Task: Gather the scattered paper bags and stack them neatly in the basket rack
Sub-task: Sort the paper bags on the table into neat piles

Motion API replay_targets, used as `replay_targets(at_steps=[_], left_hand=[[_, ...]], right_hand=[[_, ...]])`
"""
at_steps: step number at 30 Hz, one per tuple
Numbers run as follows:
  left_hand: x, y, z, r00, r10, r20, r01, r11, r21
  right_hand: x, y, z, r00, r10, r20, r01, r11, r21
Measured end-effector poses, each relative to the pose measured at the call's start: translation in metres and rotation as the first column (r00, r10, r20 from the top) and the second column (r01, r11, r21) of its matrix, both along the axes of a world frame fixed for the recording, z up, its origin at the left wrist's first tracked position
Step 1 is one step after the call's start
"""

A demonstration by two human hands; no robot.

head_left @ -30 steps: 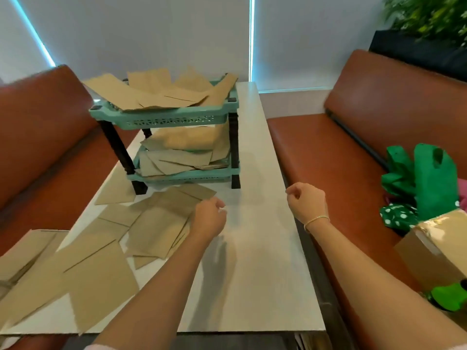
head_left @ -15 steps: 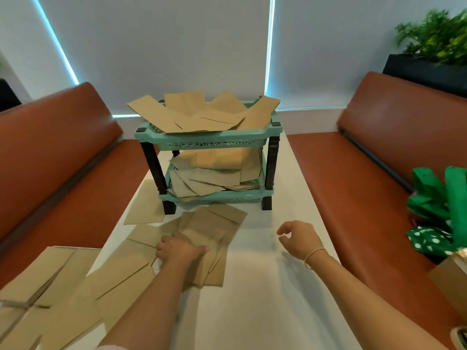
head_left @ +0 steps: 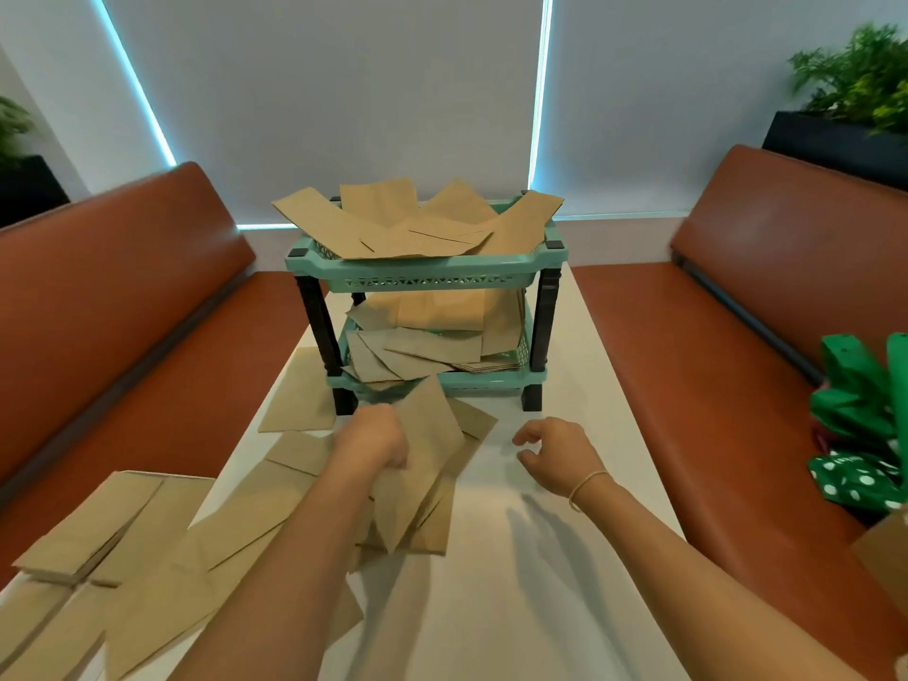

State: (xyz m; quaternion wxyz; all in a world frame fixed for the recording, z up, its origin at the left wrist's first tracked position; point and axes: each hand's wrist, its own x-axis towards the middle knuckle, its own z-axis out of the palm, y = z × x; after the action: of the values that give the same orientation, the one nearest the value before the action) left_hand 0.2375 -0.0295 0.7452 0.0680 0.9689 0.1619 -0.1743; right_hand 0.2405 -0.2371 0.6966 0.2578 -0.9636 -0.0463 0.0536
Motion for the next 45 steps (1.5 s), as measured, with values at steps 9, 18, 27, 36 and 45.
replay_targets(at_steps=[9,18,27,36,45], left_hand=[[-0.018,-0.029,0.051,0.861,-0.503,-0.078,0.471,0.845,-0.253],[-0.005,-0.011,-0.055,0.992,0.106,-0.065,-0.123,0.921,-0.37],[-0.01,-0.009,-0.078,0.972,0.235,0.026,-0.235,0.972,0.004],[-0.007,-0.01,-0.081,0.972,0.226,-0.067,-0.222,0.973,0.063],[-0.009,-0.033,-0.06,0.992,0.046,0.114,-0.046,0.999,-0.004]], right_hand=[[-0.011,0.029,0.041,0.879,0.412,0.24,-0.389,0.911,-0.141],[-0.025,-0.02,0.036,0.966,0.256,0.047,-0.199,0.844,-0.498],[-0.038,-0.049,0.039,0.988,0.149,-0.05,-0.156,0.887,-0.434],[-0.046,-0.057,0.042,0.991,0.13,-0.042,-0.137,0.928,-0.346],[-0.045,-0.062,0.043,0.992,0.129,-0.007,-0.123,0.928,-0.353]])
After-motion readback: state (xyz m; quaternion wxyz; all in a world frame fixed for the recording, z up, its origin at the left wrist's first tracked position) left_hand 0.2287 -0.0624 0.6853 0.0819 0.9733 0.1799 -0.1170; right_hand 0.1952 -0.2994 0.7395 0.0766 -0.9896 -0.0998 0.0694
